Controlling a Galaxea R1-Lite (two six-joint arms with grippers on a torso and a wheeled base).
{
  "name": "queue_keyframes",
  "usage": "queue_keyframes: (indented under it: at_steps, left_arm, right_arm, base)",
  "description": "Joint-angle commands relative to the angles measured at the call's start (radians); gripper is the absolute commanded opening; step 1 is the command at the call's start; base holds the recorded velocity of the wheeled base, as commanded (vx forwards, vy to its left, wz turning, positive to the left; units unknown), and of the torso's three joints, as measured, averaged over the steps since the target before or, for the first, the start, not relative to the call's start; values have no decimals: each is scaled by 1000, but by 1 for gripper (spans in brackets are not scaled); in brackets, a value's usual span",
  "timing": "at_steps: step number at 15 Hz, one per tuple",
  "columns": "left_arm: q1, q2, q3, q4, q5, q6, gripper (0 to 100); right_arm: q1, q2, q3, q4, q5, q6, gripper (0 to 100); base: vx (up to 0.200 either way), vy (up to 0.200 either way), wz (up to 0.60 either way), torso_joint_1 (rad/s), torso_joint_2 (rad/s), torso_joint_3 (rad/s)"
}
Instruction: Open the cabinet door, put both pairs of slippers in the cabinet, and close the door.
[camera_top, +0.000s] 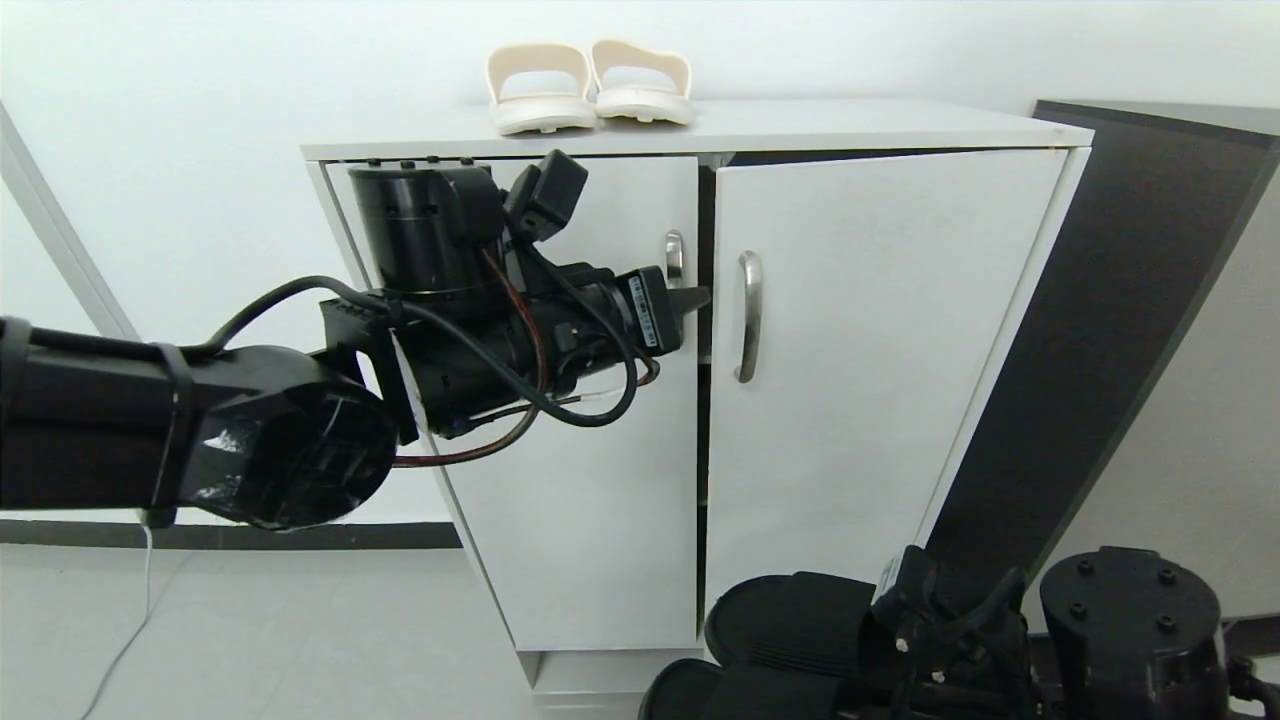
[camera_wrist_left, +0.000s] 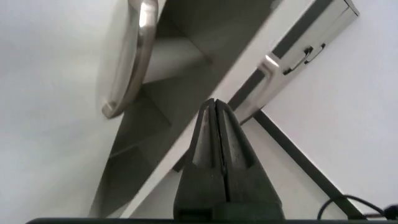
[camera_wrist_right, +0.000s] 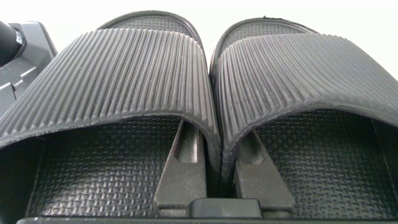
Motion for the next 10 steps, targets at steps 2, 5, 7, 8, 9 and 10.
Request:
queue_keyframes:
  at_steps: [2,5,7,8,9,10]
  left_arm:
    - [17,71,-59,0,1,-4,0]
    - [17,105,-118,0,-1,-33,0]
    - [17,129,-151,1,-1,-33,0]
    - [17,134,-159,1,2,-33,0]
    - [17,140,-164,3,2,-38,0]
    - [17,140,-164,1,2,-45,0]
  right_arm:
    - [1,2,0,0,0,0,0]
    - [1,3,0,0,0,0,0]
    - [1,5,0,0,0,0,0]
    - [3,6,0,0,0,0,0]
    - [3,6,2,0,0,-2,0]
    - [3,8,2,1,0,-2,0]
  base:
    - [0,0,0,0,0,0]
    - [0,0,0,0,0,0]
    - [0,0,0,0,0,0]
    - [0,0,0,0,0,0]
    - [0,0,0,0,0,0]
    - [0,0,0,0,0,0]
